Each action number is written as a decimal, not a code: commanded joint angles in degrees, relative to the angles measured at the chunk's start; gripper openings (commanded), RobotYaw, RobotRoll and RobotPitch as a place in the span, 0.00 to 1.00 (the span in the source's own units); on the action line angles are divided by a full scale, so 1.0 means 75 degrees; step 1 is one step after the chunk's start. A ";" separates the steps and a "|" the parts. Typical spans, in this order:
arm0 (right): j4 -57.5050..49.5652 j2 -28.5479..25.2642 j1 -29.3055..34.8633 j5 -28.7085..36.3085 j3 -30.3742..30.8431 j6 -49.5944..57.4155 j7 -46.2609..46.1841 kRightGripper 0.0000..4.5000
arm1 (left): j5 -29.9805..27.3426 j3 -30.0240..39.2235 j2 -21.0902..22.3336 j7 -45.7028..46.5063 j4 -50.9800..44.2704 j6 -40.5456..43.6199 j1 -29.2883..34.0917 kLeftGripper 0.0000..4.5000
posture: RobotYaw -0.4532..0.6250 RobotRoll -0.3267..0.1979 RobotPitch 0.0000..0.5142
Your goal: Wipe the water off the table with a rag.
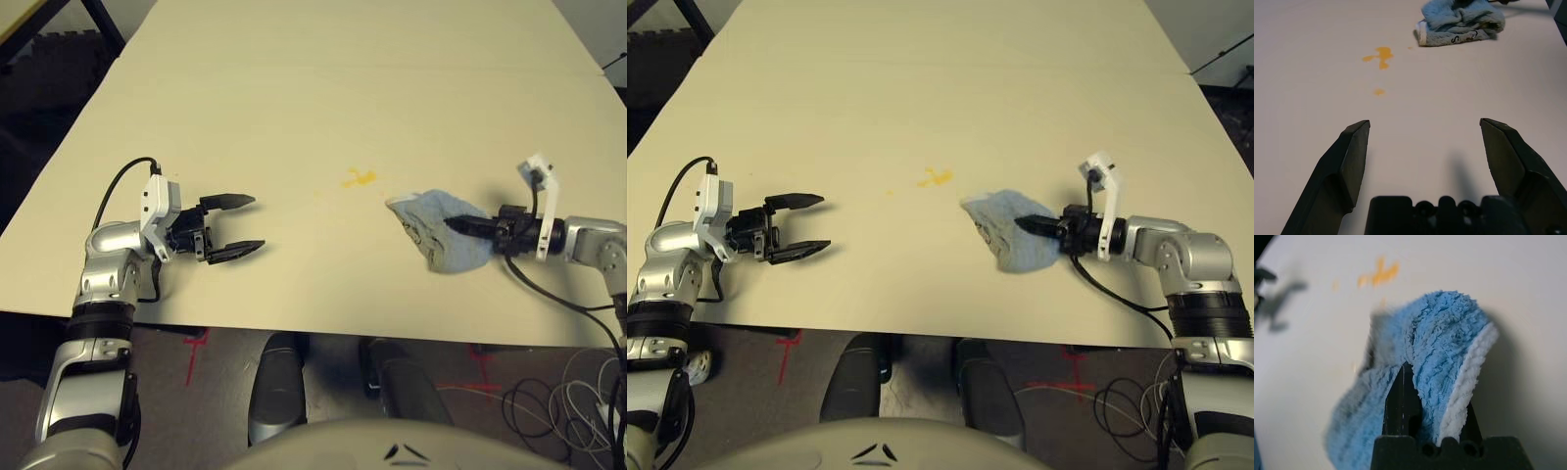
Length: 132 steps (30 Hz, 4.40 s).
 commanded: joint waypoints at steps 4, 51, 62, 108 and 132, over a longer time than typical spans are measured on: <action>0.0814 0.1145 -0.1309 0.0146 -0.0703 -0.1020 -0.0836 0.01 | 0.0446 -0.0018 0.0127 0.0494 0.0487 -0.0128 -0.0199 1.00 | 0.56 0.62 0.41; 0.4848 0.6511 -0.3392 -0.3136 0.1658 -0.2534 -0.1407 0.01 | 0.0599 0.0027 0.0114 0.0940 0.0654 -0.0484 -0.0188 1.00 | 0.61 0.62 0.42; 0.4344 0.4871 -0.3407 -0.2723 0.1117 -0.2132 -0.0835 0.01 | 0.0627 0.0025 0.0095 0.0921 0.0879 -0.0621 -0.0264 1.00 | 0.60 0.62 0.43; 0.3503 -0.0623 -0.1437 -0.2474 -0.0140 -0.2208 -0.1027 0.22 | 0.0823 -0.0209 -0.0289 0.0709 0.1685 -0.0946 -0.0990 1.00 | 0.52 0.62 0.40; 0.5757 -0.1154 -0.2291 -0.2633 -0.1699 -0.7450 -0.3049 0.99 | 0.0864 0.1774 -0.0271 0.5987 0.3257 -0.0520 -0.2233 1.00 | 0.54 0.62 0.36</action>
